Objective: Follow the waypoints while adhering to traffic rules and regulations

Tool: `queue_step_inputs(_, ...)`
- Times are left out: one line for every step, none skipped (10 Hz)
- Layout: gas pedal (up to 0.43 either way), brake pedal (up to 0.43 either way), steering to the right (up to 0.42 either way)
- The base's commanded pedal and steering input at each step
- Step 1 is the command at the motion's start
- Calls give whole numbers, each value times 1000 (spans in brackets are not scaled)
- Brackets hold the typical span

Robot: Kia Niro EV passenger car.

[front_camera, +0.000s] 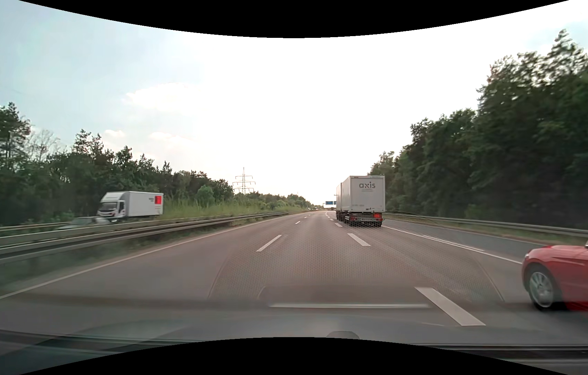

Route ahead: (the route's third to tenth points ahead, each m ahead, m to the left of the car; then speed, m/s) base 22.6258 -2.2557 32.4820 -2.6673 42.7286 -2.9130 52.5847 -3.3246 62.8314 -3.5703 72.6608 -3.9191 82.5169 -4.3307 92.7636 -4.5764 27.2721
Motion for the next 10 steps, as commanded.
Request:
queue_step_inputs(228, 0, 0)
queue_step_inputs(228, 0, 0)
queue_step_inputs(228, 0, 0)
queue_step_inputs(228, 0, 0)
queue_step_inputs(228, 0, 0)
queue_step_inputs(228, 0, 0)
queue_step_inputs(228, 0, 0)
queue_step_inputs(228, 0, 0)
queue_step_inputs(228, 0, 0)
queue_step_inputs(228, 0, 0)
